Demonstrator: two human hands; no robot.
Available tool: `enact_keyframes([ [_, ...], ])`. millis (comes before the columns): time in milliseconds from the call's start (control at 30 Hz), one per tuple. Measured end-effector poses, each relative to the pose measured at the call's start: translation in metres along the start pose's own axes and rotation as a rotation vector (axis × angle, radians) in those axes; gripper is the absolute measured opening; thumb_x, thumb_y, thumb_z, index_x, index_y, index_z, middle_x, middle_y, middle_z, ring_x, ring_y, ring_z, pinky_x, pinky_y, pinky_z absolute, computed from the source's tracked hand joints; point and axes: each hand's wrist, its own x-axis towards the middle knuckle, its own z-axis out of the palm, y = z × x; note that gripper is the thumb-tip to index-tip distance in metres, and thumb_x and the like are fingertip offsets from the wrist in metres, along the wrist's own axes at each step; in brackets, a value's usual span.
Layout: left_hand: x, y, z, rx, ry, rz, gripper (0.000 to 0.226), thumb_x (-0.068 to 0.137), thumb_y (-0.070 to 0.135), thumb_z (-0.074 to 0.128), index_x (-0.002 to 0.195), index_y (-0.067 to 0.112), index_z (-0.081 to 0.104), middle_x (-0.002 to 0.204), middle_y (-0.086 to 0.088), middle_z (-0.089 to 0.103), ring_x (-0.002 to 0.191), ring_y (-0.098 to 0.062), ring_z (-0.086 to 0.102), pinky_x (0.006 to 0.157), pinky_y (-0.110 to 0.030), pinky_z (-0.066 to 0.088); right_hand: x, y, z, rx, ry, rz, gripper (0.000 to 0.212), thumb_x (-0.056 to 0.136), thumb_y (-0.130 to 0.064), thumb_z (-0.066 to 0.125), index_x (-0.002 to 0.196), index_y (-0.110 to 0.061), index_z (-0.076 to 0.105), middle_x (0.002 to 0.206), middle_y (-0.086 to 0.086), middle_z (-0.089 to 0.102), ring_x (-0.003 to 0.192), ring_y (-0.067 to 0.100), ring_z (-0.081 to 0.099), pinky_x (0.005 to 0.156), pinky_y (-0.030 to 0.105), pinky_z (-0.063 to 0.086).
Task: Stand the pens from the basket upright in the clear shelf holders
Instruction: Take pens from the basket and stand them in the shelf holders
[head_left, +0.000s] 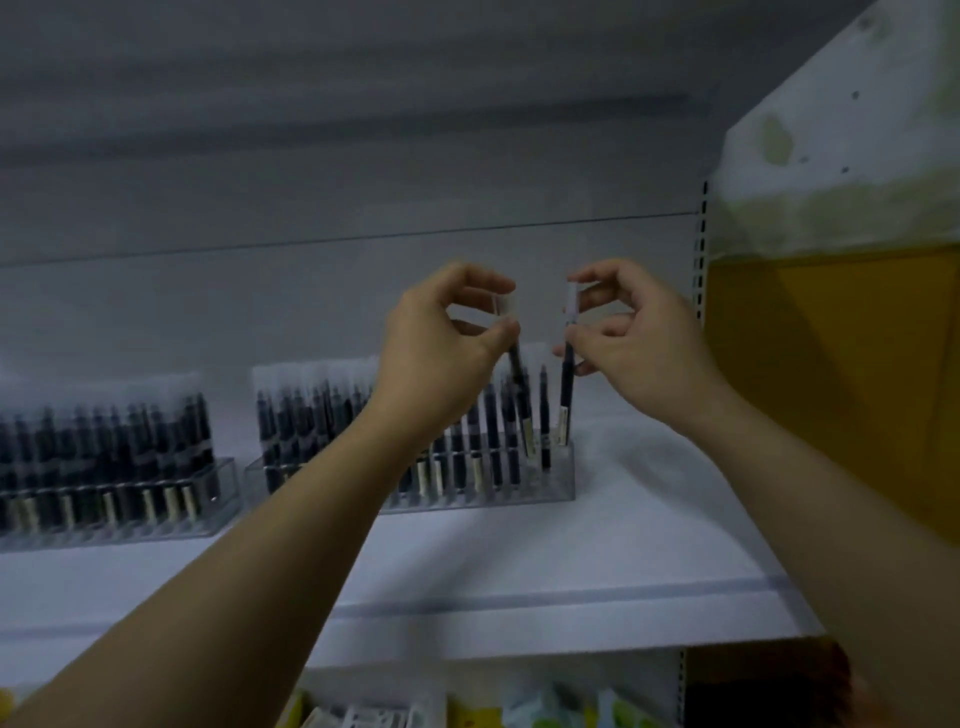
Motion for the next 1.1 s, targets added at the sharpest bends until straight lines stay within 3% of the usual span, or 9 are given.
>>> enact_keyframes([
  [167, 0.025, -0.012, 0.022, 0.053, 0.012, 0.055, 0.022, 0.087, 0.015, 0.07, 0.102, 0.029, 0.062, 0.101, 0.013, 0.063, 0.068, -0.003, 0.068, 0.059, -0.021, 0.057, 0.024, 0.023, 0.007, 0.007, 0.032, 0.005, 0.035, 0.084, -0.004, 0.069, 0.111, -0.022, 0.056, 0.101, 0.002, 0.062, 0.067, 0.02, 0.072, 0.061, 0.039, 0.06],
  [333, 0.035, -0.029, 0.039, 0.064, -0.036, 0.066, 0.029, 0.09, 0.015, 0.067, 0.115, 0.028, 0.059, 0.099, 0.017, 0.059, 0.07, 0.001, 0.066, 0.055, -0.013, 0.052, 0.028, 0.047, 0.018, 0.02, 0.085, 0.02, 0.036, 0.084, -0.003, 0.068, 0.111, -0.023, 0.057, 0.098, 0.001, 0.061, 0.065, 0.02, 0.069, 0.058, 0.041, 0.06],
  [500, 0.042, -0.039, 0.039, 0.132, -0.027, 0.081, 0.024, 0.089, 0.016, 0.067, 0.104, 0.032, 0.058, 0.1, 0.02, 0.059, 0.072, 0.002, 0.064, 0.059, -0.013, 0.053, 0.026, 0.062, 0.02, 0.031, 0.107, 0.023, 0.036, 0.082, -0.005, 0.07, 0.112, -0.023, 0.059, 0.09, -0.007, 0.06, 0.064, 0.022, 0.068, 0.063, 0.047, 0.059],
  [567, 0.043, -0.041, 0.038, 0.123, -0.025, 0.066, 0.023, 0.089, 0.016, 0.067, 0.103, 0.031, 0.058, 0.101, 0.016, 0.06, 0.07, 0.0, 0.066, 0.051, -0.013, 0.049, 0.023, 0.064, 0.02, -0.008, 0.098, -0.004, 0.037, 0.081, -0.006, 0.072, 0.11, -0.025, 0.06, 0.082, -0.003, 0.062, 0.067, 0.017, 0.068, 0.068, 0.044, 0.059],
  [633, 0.045, -0.042, 0.035, 0.105, -0.026, 0.043, 0.022, 0.089, 0.016, 0.067, 0.102, 0.031, 0.058, 0.1, 0.014, 0.061, 0.069, -0.002, 0.067, 0.048, -0.013, 0.047, 0.018, 0.066, 0.02, -0.039, 0.065, -0.028, 0.039, 0.08, -0.008, 0.073, 0.108, -0.032, 0.059, 0.082, -0.004, 0.062, 0.07, 0.01, 0.066, 0.068, 0.032, 0.058],
  [733, 0.046, -0.041, 0.031, 0.115, -0.028, 0.041, 0.024, 0.087, 0.016, 0.069, 0.098, 0.034, 0.058, 0.099, 0.014, 0.062, 0.067, -0.003, 0.068, 0.053, -0.02, 0.054, 0.01, 0.066, 0.023, -0.09, -0.011, -0.066, 0.042, 0.08, -0.01, 0.074, 0.106, -0.038, 0.056, 0.093, -0.013, 0.06, 0.074, 0.004, 0.063, 0.061, 0.017, 0.053],
  [933, 0.04, -0.042, 0.025, 0.129, -0.059, 0.055, 0.023, 0.087, 0.018, 0.07, 0.101, 0.034, 0.061, 0.101, 0.015, 0.063, 0.071, -0.002, 0.068, 0.057, -0.019, 0.055, 0.001, 0.068, 0.026, -0.185, -0.074, -0.145, 0.038, 0.079, -0.009, 0.074, 0.113, -0.022, 0.063, 0.104, -0.008, 0.058, 0.088, 0.002, 0.059, 0.061, 0.013, 0.052],
  [1033, 0.034, -0.046, 0.025, 0.169, -0.088, 0.037, 0.023, 0.087, 0.019, 0.07, 0.1, 0.034, 0.06, 0.099, 0.017, 0.062, 0.081, 0.0, 0.066, 0.065, -0.015, 0.055, -0.002, 0.069, 0.026, -0.2, -0.059, -0.154, 0.035, 0.081, -0.013, 0.071, 0.113, -0.024, 0.063, 0.105, -0.008, 0.057, 0.091, 0.005, 0.06, 0.063, 0.018, 0.054],
  [1100, 0.03, -0.047, 0.027, 0.249, -0.119, 0.06, 0.023, 0.085, 0.02, 0.071, 0.099, 0.034, 0.06, 0.095, 0.02, 0.062, 0.088, 0.002, 0.062, 0.076, -0.006, 0.048, -0.003, 0.069, 0.026, -0.222, -0.033, -0.168, 0.032, 0.083, -0.014, 0.068, 0.113, -0.025, 0.063, 0.106, -0.008, 0.057, 0.092, 0.006, 0.06, 0.063, 0.024, 0.055],
])
